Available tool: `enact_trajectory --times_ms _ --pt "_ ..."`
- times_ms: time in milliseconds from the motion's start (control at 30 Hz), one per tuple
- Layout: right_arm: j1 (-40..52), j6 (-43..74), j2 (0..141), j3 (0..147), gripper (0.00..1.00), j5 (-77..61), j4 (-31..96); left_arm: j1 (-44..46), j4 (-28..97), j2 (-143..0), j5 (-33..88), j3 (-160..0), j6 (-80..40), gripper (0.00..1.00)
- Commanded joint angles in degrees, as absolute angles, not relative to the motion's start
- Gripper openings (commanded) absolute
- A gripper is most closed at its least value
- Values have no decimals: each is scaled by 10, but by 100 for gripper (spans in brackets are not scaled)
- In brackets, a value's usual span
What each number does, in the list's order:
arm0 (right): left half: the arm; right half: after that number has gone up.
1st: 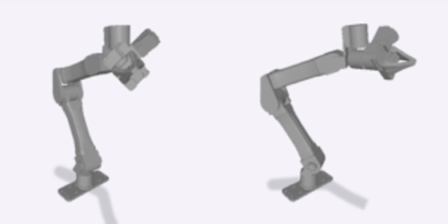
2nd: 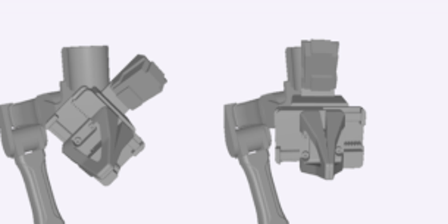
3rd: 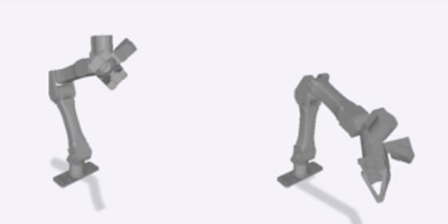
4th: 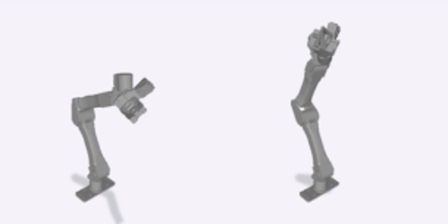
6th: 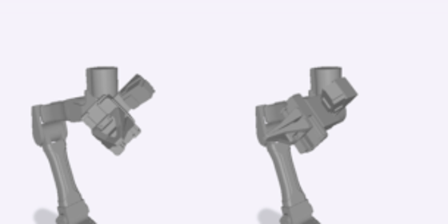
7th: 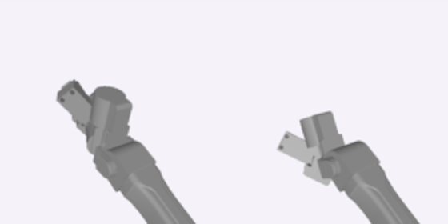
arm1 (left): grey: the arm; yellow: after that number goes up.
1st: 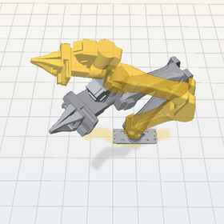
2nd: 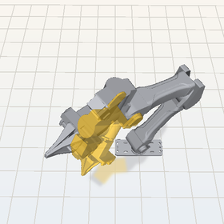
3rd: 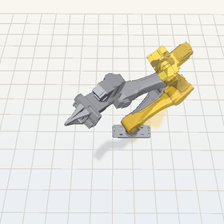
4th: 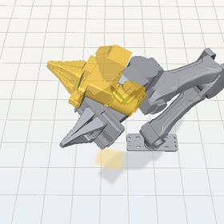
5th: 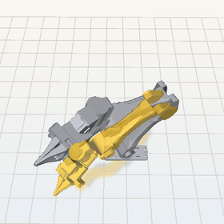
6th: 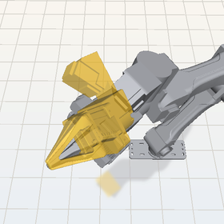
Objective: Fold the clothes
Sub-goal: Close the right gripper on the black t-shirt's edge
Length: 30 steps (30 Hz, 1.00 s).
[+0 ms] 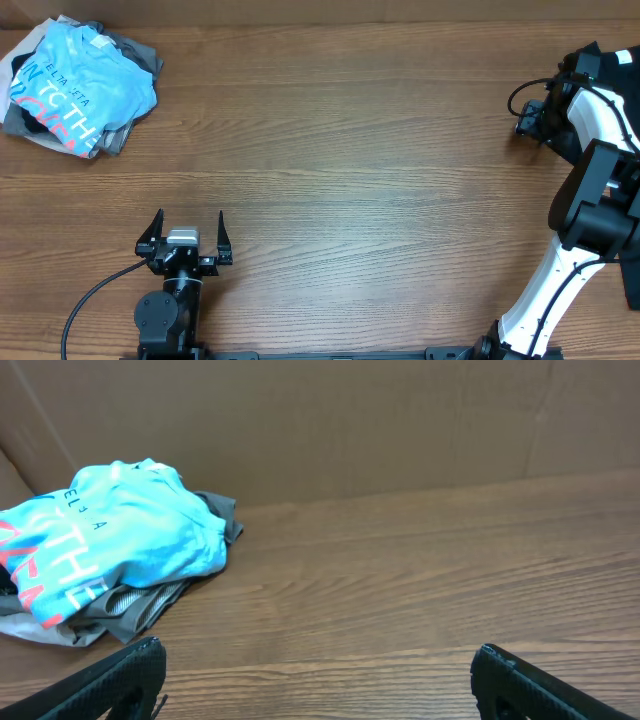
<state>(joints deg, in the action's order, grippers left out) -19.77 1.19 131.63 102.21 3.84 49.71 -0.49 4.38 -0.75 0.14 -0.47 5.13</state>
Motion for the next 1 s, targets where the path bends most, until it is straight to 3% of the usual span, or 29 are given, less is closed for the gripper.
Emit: enact_trajectory --times_ms 0,100,567,667,967 --pt "-200 10 1326 1029 72 40 498 -8 44 -4 -4 -3 64 100" --pt "-200 -3 1324 1040 77 43 515 -8 44 -4 -4 -3 64 100" --pt "-200 0 1289 1061 78 43 521 -8 44 -4 -4 -3 64 100" --pt "-200 0 1289 1061 83 42 498 -8 44 -4 -4 -3 64 100" --pt "-200 2 1303 1061 82 44 459 -8 44 -4 -4 -3 64 100"
